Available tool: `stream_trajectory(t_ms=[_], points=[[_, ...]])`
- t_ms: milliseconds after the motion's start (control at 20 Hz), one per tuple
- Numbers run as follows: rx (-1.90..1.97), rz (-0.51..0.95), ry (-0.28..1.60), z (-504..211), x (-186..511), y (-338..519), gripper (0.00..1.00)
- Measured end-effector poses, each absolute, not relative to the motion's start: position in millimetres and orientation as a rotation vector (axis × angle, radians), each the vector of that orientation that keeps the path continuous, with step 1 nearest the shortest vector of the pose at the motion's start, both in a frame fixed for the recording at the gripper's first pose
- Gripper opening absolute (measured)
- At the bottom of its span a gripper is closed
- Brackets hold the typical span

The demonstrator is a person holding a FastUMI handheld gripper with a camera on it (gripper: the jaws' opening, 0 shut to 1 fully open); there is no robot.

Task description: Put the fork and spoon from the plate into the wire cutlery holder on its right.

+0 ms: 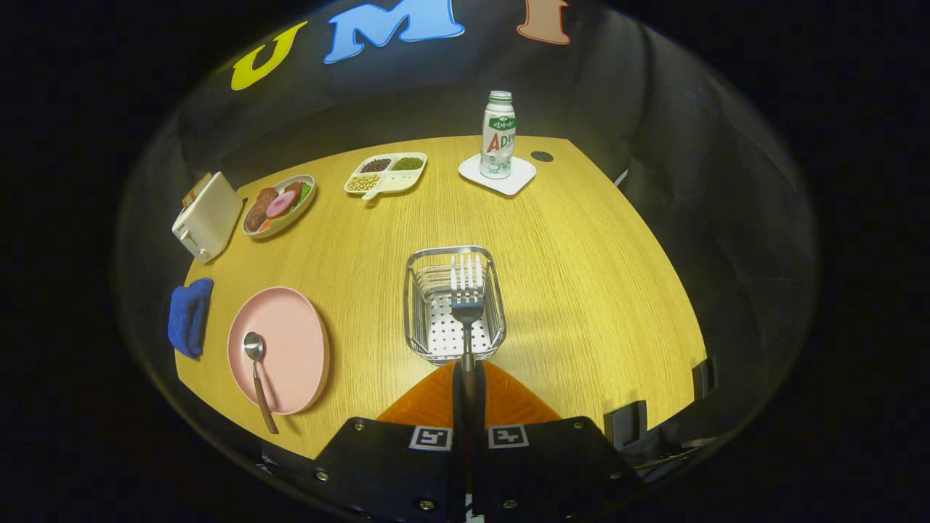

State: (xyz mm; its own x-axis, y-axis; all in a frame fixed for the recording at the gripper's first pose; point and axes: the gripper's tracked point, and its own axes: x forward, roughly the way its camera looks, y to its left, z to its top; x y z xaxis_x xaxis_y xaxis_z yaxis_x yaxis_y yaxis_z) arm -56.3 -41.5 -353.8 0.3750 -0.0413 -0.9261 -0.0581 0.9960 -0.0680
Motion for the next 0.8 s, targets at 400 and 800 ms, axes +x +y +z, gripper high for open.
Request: stream_trajectory(t_ms=[400, 800], points=[[-0.117, 0.014, 1.136, -336.8, -38.7, -39.2, 0.16], [-0.136, 0.034, 1.056, -320.2, -30.6, -28.3, 0.99]])
